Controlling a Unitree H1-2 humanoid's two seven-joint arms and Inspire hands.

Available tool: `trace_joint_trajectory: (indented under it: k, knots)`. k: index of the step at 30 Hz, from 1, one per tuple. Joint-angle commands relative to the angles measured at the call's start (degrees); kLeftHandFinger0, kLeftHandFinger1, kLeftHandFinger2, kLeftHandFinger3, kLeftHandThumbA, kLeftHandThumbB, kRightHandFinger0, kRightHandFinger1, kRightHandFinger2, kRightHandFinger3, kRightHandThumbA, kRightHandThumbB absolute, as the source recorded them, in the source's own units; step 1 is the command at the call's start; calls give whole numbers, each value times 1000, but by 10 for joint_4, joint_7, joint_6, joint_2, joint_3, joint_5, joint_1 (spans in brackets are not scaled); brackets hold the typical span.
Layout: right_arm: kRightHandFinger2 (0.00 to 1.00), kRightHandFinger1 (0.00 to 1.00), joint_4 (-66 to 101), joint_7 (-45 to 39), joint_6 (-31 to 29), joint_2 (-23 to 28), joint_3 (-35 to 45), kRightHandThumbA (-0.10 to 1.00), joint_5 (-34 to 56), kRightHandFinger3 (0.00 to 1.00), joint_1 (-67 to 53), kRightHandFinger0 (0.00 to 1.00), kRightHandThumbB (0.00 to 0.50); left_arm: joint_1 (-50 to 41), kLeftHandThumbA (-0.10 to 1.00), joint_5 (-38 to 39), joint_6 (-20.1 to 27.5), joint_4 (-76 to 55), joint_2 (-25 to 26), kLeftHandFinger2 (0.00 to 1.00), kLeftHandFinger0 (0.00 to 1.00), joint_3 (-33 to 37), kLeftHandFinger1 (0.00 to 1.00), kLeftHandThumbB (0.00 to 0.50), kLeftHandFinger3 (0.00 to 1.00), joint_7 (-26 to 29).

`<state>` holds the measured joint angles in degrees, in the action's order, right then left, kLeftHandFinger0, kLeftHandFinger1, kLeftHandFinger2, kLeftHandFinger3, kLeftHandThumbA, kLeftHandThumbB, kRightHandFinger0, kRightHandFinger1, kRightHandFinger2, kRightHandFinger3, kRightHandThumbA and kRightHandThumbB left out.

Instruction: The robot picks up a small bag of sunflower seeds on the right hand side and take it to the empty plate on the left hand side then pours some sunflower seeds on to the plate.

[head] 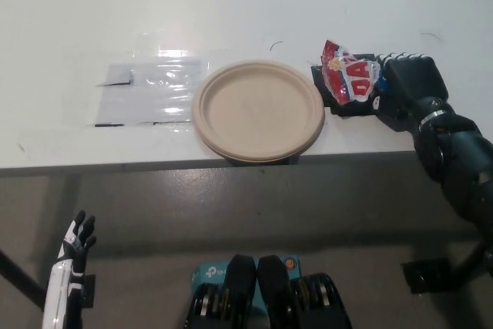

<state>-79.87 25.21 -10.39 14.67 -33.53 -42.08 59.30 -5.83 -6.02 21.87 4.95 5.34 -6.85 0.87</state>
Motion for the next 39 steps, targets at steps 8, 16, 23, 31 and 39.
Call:
trace_joint_trajectory:
  k: [8,16,23,31,39]
  knots:
    - [648,5,4,78,-65,6,-1,-100,5,751,9,0,125,-11,1000,-3,23,-7,-3,1000,1000,-11,1000,18,1000,22]
    - [892,333,31,108,-98,10,-17,-100,-10,894,48,0,149,-13,1000,1,17,-11,-6,1000,1000,-11,1000,23,1000,19]
    - [911,443,46,126,-97,11,-37,-100,-28,875,64,0,190,-13,1000,0,15,-14,-4,1000,1000,-11,1000,6,1000,16]
    - [832,366,45,153,-111,13,-63,-100,-50,726,83,0,218,-7,1000,-2,16,-10,-4,1000,1000,-14,1000,28,1000,20]
    - [820,314,40,156,-102,10,-75,-100,-60,696,88,0,228,-15,1000,4,16,-13,-4,1000,1000,-15,1000,27,1000,15]
